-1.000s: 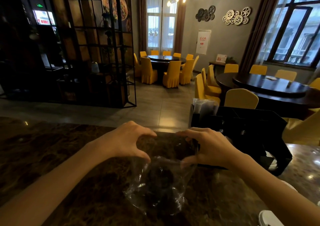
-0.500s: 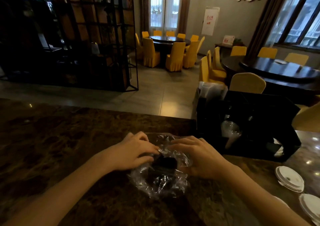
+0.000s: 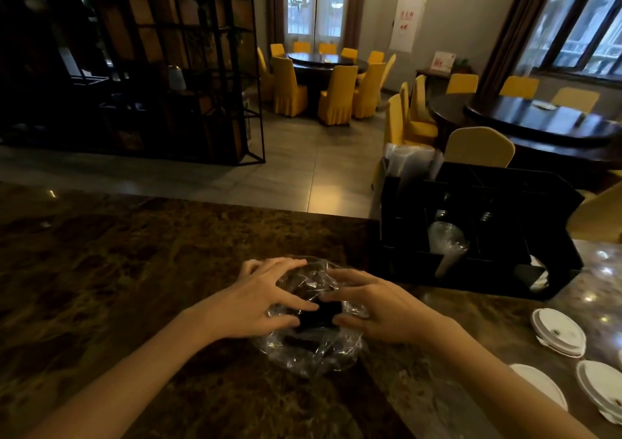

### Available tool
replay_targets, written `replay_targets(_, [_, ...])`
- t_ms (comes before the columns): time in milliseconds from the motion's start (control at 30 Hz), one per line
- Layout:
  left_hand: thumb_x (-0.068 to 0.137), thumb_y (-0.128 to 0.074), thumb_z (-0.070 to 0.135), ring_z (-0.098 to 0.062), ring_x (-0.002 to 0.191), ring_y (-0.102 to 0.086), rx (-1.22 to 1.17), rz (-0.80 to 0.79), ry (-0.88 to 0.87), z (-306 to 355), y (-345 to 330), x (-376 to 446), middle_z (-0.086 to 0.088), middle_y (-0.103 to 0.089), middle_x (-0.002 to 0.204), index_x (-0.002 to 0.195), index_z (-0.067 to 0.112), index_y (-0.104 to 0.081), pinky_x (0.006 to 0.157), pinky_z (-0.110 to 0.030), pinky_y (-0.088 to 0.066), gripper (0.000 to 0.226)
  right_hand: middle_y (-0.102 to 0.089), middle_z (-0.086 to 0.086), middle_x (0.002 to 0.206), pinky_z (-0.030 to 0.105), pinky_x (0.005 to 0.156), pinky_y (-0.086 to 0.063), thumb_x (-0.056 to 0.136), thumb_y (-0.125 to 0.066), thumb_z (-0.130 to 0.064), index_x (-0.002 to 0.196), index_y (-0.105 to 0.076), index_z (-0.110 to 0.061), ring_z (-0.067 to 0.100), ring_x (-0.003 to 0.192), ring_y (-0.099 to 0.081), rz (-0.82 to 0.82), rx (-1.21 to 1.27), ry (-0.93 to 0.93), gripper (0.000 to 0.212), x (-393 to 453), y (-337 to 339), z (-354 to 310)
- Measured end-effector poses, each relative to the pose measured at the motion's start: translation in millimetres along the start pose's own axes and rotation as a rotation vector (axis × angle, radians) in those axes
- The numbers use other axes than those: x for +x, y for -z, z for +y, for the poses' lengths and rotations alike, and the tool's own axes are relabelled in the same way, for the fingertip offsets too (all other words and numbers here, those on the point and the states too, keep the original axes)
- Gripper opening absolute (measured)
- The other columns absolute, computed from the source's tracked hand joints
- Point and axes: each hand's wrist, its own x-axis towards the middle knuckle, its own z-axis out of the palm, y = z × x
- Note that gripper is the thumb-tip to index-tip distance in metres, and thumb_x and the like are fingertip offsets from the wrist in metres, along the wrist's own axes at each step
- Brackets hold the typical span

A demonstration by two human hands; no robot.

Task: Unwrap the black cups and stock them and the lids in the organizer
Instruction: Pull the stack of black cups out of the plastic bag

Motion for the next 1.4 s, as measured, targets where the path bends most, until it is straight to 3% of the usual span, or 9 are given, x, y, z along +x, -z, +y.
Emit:
replay_targets(167, [0.098, -0.055, 0.053, 0.004, 0.148, -0.001, -0.201, -0.011, 0.09, -5.5, -11.1, 2.3, 0.025, -0.011, 0.167, 0.148, 0.061, -0.029, 0.124, -0.039, 0.0, 0.057, -0.014, -0.025, 0.17, 0.047, 0.12, -0.035, 0.091, -0.055, -0.072, 0.154, -0.031, -0.054, 0.009, 0.154, -0.027, -0.035, 0.102, -0.038, 0.07, 1.6, -11.7, 3.6])
replay_targets(333, [0.099, -0.061, 0.032, -0.003, 0.15, -0.026, -0.418, 0.071, 0.143, -7.3, -21.8, 4.2, 0.023, -0.028, 0.163, 0.151, 0.053, -0.032, 0.124, -0.044, -0.029, 0.064, -0.014, -0.026, 0.17, 0.051, 0.122, -0.033, 0.084, -0.063, -0.076, 0.157, -0.02, -0.056, 0.009, 0.154, -0.025, -0.027, 0.161, -0.06, 0.088, 4.1, -24.0, 5.2])
replay_targets(533, [0.082, -0.076, 0.05, 0.003, 0.143, -0.036, -0.448, 0.11, 0.141, -3.8, -30.9, 5.3, 0.023, -0.038, 0.157, 0.149, 0.057, -0.028, 0.119, -0.036, -0.037, 0.083, -0.022, -0.021, 0.167, 0.047, 0.122, -0.037, 0.073, -0.077, -0.072, 0.158, -0.016, -0.055, 0.011, 0.152, -0.031, 0.017, 0.221, -0.063, 0.106, 7.3, -35.5, 7.8])
replay_targets(633, [0.085, -0.078, 0.034, 0.007, 0.137, -0.043, -0.594, 0.129, 0.138, -5.8, -34.4, 4.6, 0.025, -0.045, 0.151, 0.148, 0.056, -0.033, 0.116, -0.034, -0.042, 0.081, -0.032, -0.022, 0.161, 0.045, 0.122, -0.039, 0.07, -0.085, -0.064, 0.156, -0.023, -0.053, 0.006, 0.148, -0.036, 0.083, 0.318, -0.058, 0.106, 9.4, -41.0, 8.0])
replay_targets(733, [0.092, -0.07, 0.014, -0.006, 0.134, -0.054, -0.757, 0.163, 0.106, -6.7, -39.9, 2.9, 0.021, -0.051, 0.149, 0.148, 0.053, -0.039, 0.109, -0.041, -0.051, 0.075, -0.037, -0.024, 0.157, 0.044, 0.122, -0.039, 0.069, -0.088, -0.062, 0.154, -0.03, -0.051, 0.002, 0.146, -0.037, 0.159, 0.388, -0.054, 0.103, 10.3, -48.2, 8.3])
replay_targets(867, [0.098, -0.058, 0.001, -0.012, 0.133, -0.055, -0.807, 0.302, 0.145, -6.0, -52.0, 4.0, 0.018, -0.052, 0.147, 0.142, 0.046, -0.051, 0.106, -0.046, -0.052, 0.064, -0.025, -0.025, 0.161, 0.041, 0.121, -0.04, 0.071, -0.087, -0.063, 0.155, -0.03, -0.05, 0.0, 0.149, -0.03, 0.235, 0.407, -0.04, 0.101, 9.2, -58.8, 8.6])
replay_targets(1100, [0.1, -0.053, 0.006, 0.001, 0.13, -0.048, -0.645, 0.373, 0.176, -4.6, -65.6, 5.3, 0.022, -0.05, 0.137, 0.14, 0.047, -0.055, 0.094, -0.012, -0.047, 0.058, -0.006, -0.02, 0.173, 0.038, 0.125, 0.002, 0.08, -0.06, -0.086, 0.163, -0.02, -0.042, 0.016, 0.161, 0.002, 0.365, -0.053, 0.03, 0.102, 7.0, -63.7, 11.9])
replay_targets(1300, [0.104, -0.049, 0.008, 0.009, 0.138, -0.04, -0.662, 0.327, 0.187, -5.3, -68.1, 8.5, 0.024, -0.047, 0.148, 0.15, 0.04, -0.044, 0.112, -0.015, -0.037, 0.056, -0.005, -0.025, 0.172, 0.034, 0.119, -0.04, 0.082, -0.064, -0.081, 0.164, -0.013, -0.039, 0.002, 0.156, -0.024, 0.254, 0.113, 0.05, 0.106, 12.3, -63.2, 18.9])
replay_targets(1400, [0.106, -0.048, 0.017, 0.016, 0.135, -0.037, -0.666, 0.32, 0.234, -6.4, -72.1, 9.7, 0.036, -0.038, 0.145, 0.15, 0.054, -0.032, 0.107, -0.01, -0.04, 0.059, -0.005, -0.024, 0.172, 0.032, 0.12, -0.039, 0.079, -0.073, -0.076, 0.164, -0.012, -0.04, 0.001, 0.154, -0.027, 0.243, 0.24, 0.037, 0.111, 14.0, -70.0, 21.0])
